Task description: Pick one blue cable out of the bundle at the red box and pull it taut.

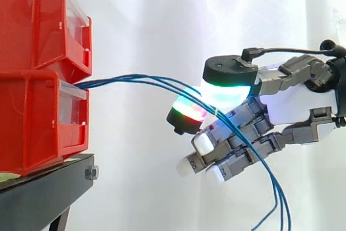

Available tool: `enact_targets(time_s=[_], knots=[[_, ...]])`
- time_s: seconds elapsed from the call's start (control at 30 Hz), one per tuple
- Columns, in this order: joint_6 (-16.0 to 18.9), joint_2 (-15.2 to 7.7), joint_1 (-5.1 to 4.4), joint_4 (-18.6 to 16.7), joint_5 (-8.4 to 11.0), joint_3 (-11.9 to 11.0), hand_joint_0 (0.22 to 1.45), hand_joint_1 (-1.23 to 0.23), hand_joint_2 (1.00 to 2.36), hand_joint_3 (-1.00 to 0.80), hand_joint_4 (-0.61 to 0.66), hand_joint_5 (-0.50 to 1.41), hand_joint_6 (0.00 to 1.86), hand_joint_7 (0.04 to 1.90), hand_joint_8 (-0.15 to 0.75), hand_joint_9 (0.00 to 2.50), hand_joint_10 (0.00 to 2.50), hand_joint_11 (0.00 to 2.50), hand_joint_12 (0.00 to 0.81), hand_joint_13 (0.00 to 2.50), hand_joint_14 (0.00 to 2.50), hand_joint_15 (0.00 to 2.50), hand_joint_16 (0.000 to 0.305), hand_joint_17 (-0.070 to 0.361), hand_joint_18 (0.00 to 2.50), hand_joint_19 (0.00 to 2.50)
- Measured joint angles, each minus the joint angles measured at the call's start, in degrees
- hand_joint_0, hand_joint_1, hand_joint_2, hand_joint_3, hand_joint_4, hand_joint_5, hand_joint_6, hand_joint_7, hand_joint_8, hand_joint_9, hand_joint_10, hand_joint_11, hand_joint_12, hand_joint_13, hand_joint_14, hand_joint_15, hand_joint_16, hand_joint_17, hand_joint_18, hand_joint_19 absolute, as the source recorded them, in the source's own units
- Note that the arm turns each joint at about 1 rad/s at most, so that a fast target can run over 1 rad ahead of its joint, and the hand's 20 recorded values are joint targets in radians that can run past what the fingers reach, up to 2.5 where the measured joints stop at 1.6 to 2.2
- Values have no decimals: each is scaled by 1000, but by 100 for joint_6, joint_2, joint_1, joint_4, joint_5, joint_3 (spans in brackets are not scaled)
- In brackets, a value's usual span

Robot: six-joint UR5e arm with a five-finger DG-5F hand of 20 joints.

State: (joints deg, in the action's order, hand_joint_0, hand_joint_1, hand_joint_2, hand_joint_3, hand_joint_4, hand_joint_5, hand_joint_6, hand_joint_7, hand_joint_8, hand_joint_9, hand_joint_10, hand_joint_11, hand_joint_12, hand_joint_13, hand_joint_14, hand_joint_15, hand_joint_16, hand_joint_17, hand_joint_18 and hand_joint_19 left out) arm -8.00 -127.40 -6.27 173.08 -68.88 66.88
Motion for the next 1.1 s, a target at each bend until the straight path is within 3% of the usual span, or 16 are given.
enact_targets(time_s=[0.27,0.37,0.7,0.97,1.1], knots=[[0,2,2,2,3,0,800,-857,1002,-462,-90,-189,928,993,294,782,13,651,343,377,5,139,49,110,496,240],[0,1,2,0,3,0,715,-843,1014,-323,-23,-175,919,1045,291,822,12,629,341,387,5,145,49,110,516,254],[0,0,-1,-2,5,0,615,-781,1011,-191,3,-149,904,1025,303,852,8,587,362,377,6,161,53,120,483,285],[0,-1,-3,-1,4,0,595,-713,1005,-172,11,-138,896,1051,324,865,9,549,383,371,6,163,58,130,465,291],[0,0,0,4,2,0,636,-782,1016,-187,28,-156,901,1026,289,802,10,592,341,353,6,158,48,108,434,271]])
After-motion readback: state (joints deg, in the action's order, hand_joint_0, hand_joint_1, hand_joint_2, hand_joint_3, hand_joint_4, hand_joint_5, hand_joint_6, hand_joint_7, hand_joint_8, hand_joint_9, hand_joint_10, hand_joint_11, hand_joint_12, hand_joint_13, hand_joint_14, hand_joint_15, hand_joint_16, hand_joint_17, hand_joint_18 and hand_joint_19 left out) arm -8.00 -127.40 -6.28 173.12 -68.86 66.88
